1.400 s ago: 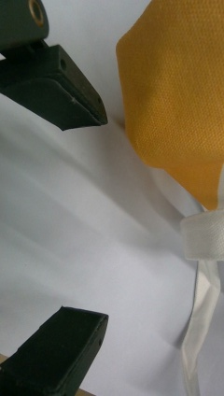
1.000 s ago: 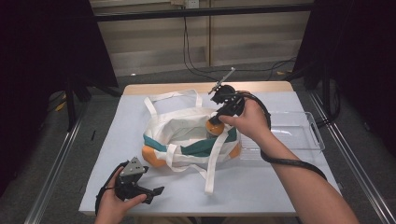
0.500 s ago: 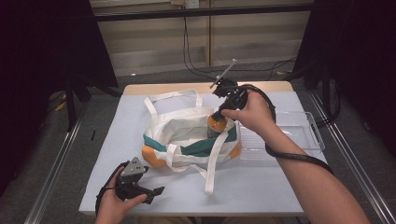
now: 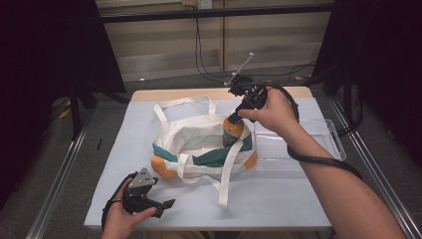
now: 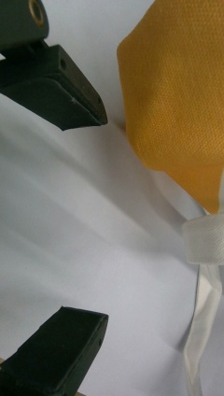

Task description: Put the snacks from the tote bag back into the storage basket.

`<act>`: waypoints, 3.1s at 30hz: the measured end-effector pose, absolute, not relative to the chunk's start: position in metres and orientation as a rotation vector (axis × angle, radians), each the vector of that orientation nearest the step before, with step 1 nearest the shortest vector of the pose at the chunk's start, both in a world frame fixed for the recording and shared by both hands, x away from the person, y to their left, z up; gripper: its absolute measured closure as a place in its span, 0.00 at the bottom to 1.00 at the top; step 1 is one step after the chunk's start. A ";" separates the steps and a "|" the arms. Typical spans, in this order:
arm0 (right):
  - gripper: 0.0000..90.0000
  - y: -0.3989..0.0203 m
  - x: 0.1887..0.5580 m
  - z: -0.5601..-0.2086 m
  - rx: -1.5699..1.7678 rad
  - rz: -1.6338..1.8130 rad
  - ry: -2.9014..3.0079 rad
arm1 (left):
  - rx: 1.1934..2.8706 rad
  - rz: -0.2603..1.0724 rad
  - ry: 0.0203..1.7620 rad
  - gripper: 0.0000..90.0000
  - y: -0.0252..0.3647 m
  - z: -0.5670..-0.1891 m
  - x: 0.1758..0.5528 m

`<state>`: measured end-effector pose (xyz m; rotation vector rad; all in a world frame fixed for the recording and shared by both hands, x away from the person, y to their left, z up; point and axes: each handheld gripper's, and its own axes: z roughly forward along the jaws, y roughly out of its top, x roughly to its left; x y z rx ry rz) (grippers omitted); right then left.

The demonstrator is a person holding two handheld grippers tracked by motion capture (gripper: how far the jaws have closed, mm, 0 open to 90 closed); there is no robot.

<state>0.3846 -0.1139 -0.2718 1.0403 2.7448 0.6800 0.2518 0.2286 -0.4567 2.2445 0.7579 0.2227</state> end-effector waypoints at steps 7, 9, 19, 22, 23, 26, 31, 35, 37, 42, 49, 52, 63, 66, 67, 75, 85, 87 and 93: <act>0.66 -0.117 0.387 -0.261 1.041 0.678 2.751 | 2.242 0.216 0.754 0.06 0.228 -0.457 0.252; 0.66 -0.118 0.387 -0.258 1.045 0.678 2.751 | 2.242 0.216 0.755 0.06 0.228 -0.457 0.252; 0.66 -0.126 0.391 -0.236 1.058 0.650 2.724 | 2.238 0.202 0.762 0.06 0.227 -0.458 0.251; 0.66 -0.127 0.391 -0.229 1.065 0.633 2.721 | 2.247 0.207 0.765 0.06 0.228 -0.457 0.251; 0.66 -0.129 0.391 -0.228 1.050 0.636 2.719 | 2.249 0.207 0.765 0.06 0.227 -0.457 0.251; 0.66 -0.130 0.392 -0.222 1.064 0.655 2.711 | 2.238 0.206 0.756 0.06 0.227 -0.458 0.252; 0.66 -0.129 0.392 -0.213 1.067 0.665 2.712 | 2.255 0.199 0.760 0.06 0.227 -0.458 0.251; 0.66 -0.130 0.393 -0.207 1.064 0.662 2.712 | 2.251 0.199 0.762 0.06 0.227 -0.458 0.251; 0.66 -0.131 0.394 -0.204 1.067 0.670 2.707 | 2.251 0.198 0.762 0.06 0.227 -0.458 0.251; 0.66 -0.132 0.395 -0.195 1.085 0.667 2.703 | 2.251 0.202 0.760 0.06 0.227 -0.458 0.251; 0.66 -0.132 0.395 -0.184 1.070 0.638 2.712 | 2.250 0.201 0.759 0.06 0.227 -0.458 0.251; 0.66 -0.133 0.395 -0.181 1.065 0.625 2.713 | 2.251 0.198 0.761 0.06 0.227 -0.458 0.251; 0.66 -0.146 0.393 -0.173 1.093 0.628 2.695 | 2.255 0.200 0.761 0.06 0.227 -0.458 0.251; 0.66 -0.149 0.392 -0.172 1.104 0.630 2.694 | 2.252 0.198 0.759 0.06 0.227 -0.458 0.251; 0.66 -0.150 0.392 -0.172 1.087 0.621 2.700 | 2.254 0.200 0.761 0.06 0.227 -0.458 0.251; 0.66 -0.156 0.391 -0.173 1.104 0.595 2.697 | 2.253 0.203 0.760 0.06 0.227 -0.458 0.251; 0.66 -0.165 0.388 -0.172 1.108 0.588 2.688 | 2.244 0.200 0.760 0.06 0.227 -0.458 0.251; 0.66 -0.166 0.387 -0.172 1.124 0.591 2.680 | 2.255 0.216 0.759 0.06 0.227 -0.457 0.251; 0.66 -0.173 0.386 -0.173 1.133 0.575 2.678 | 2.243 0.205 0.758 0.06 0.227 -0.457 0.251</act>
